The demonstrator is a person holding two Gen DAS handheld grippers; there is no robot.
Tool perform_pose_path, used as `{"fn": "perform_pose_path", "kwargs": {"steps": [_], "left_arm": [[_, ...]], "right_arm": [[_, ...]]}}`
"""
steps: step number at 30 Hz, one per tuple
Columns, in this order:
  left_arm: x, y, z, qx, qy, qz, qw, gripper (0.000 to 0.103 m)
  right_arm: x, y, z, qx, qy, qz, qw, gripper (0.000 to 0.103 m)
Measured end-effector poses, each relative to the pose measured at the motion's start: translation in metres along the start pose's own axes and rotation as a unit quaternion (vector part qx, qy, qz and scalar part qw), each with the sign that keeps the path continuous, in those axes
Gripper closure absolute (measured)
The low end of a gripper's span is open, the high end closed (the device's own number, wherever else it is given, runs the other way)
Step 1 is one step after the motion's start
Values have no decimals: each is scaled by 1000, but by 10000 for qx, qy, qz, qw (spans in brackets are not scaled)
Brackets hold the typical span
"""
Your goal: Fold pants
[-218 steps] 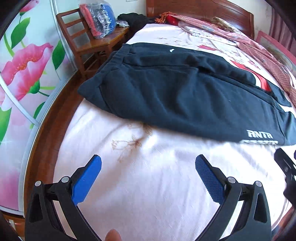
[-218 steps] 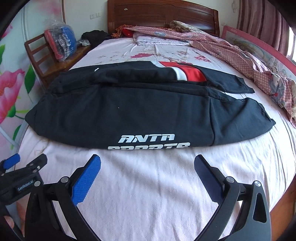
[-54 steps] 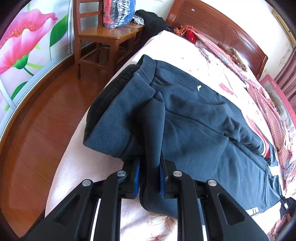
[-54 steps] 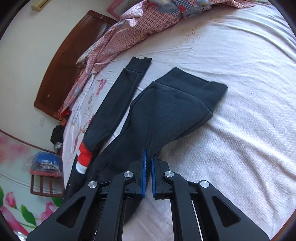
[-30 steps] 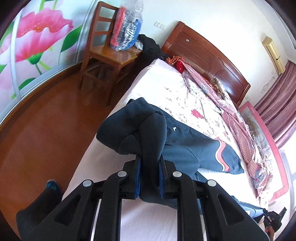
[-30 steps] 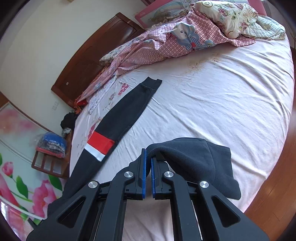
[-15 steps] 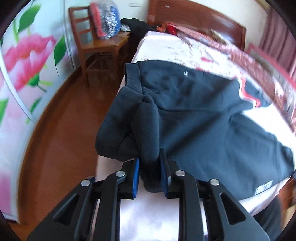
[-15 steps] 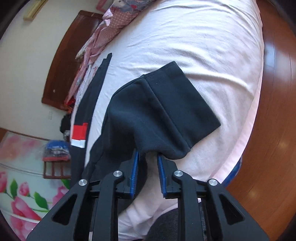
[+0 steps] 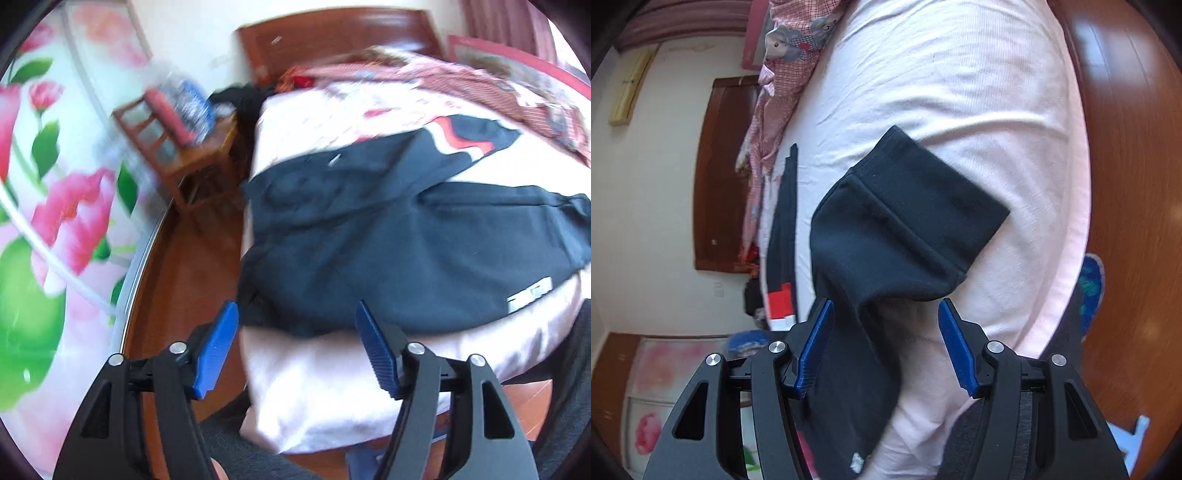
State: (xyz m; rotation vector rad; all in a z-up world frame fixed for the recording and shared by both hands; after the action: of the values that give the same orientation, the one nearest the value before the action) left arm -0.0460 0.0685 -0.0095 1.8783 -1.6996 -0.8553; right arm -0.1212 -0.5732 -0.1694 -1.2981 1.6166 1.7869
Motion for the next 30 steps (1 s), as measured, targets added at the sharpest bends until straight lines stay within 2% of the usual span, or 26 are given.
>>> {"fn": "perform_pose_path", "kwargs": {"steps": [1,2,4,5,6,7,9,11,12,14,15,16,17,18,20,21,24,25,26,28,29,30], "left_arm": [[12,5,-7,98,-76,119,9999,29],[24,8,-12,172,-108,251,9995,29],[48,13,-24,294,-146,593,9977,29],[61,15,-29,347,-169,730,9966,28],[75,15,-35,376,-200,874,9953,28],[84,16,-38,374,-210,984,9942,28],[104,18,-44,396,-196,1172,9921,28],[123,20,-51,336,-194,1443,9888,28],[132,22,-51,319,-199,1492,9881,28],[146,25,-52,278,-251,1623,9860,25],[150,25,-51,263,-287,1672,9852,24],[155,27,-51,266,-336,1695,9846,24],[160,27,-51,259,-375,1739,9837,22],[163,28,-49,238,-402,1791,9827,21],[166,27,-48,193,-395,1816,9824,20],[167,26,-46,145,-410,1832,9821,20],[166,23,-44,85,-398,1786,9831,20],[165,22,-43,79,-393,1771,9834,20],[165,21,-42,72,-399,1759,9836,20],[165,19,-39,26,-426,1755,9836,20],[165,18,-38,12,-455,1740,9837,20],[165,17,-36,1,-500,1699,9842,20]], "right_arm": [[3,-1,1,48,-134,-31,9999,45],[4,-3,0,129,-285,-316,9990,45],[10,-5,-3,298,-698,-473,9960,44],[12,-7,-5,366,-867,-716,9930,37],[13,-10,-7,371,-960,-729,9920,35],[18,-13,-8,351,-1102,-555,9917,35],[21,-18,-10,470,-1363,-816,9862,35],[24,-17,-12,561,-1381,-672,9865,36],[23,-15,-14,647,-1295,-576,9878,39],[14,-11,-21,660,-643,77,9957,66],[1,-9,-29,710,19,500,9962,71],[-15,-6,-36,767,804,924,9895,80],[-35,-3,-41,783,1646,1419,9730,91],[-53,-2,-44,789,2325,1796,9526,94],[-87,-1,-46,847,3315,2072,9165,96],[-104,0,-46,913,3830,2287,8903,96],[-134,7,-33,1299,4943,2516,8219,96],[-134,7,-31,1404,5074,2520,8120,96],[-125,3,-38,1345,4959,2513,8202,96],[-77,-10,-54,982,4156,2565,8671,95],[-56,-14,-58,819,3754,2564,8869,91],[-33,-21,-58,572,3259,2587,9075,90]]}}
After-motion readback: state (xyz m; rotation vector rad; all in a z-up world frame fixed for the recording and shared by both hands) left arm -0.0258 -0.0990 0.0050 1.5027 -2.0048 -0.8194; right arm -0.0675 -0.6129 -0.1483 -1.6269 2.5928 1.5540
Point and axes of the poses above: each gripper's, at about its wrist camera, not at the fingertips, and y roughly against the way its jaws point, x to its right, z to its underside, the point moved 6 cm from there along -y, roughly the way its jaws point, and after that the axes turned 12 degrees about y, right-handed, at the moved point
